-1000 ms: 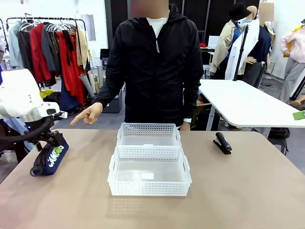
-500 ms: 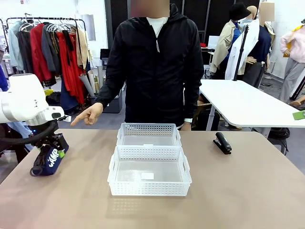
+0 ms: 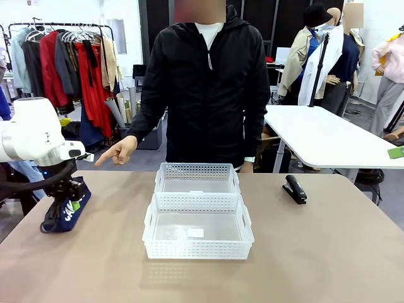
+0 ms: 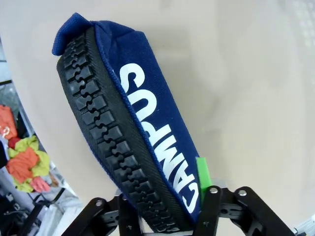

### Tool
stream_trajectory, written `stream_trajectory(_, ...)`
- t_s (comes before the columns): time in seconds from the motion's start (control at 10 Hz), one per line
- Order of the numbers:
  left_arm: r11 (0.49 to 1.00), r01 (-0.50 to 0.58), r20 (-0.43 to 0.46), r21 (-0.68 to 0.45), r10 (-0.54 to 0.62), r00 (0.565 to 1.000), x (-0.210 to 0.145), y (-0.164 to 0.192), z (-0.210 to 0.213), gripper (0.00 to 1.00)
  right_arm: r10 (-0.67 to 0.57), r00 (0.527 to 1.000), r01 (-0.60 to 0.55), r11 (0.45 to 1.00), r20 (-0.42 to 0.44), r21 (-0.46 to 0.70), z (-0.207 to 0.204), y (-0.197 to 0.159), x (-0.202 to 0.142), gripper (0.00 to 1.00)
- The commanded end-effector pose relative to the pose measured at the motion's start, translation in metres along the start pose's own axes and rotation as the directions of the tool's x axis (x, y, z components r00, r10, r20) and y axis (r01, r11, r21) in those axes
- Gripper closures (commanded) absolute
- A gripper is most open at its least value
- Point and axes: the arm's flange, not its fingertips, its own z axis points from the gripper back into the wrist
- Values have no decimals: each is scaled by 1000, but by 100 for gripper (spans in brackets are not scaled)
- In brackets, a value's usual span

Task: Distribute items into two baskets.
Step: Pick up the Pencil pouch that the person points to.

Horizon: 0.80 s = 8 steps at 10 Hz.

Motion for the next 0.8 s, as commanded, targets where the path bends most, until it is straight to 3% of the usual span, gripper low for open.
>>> stream_trajectory(0.0,1000,-12,-11,21,12,1000,3,1,-2,100,24,999,-24,1000,32,10,0,-2,4,0)
stream_trajectory(0.7,1000,0,-22,21,1,1000,1,2,-3,100,24,999,-24,1000,32,10,0,-2,4,0)
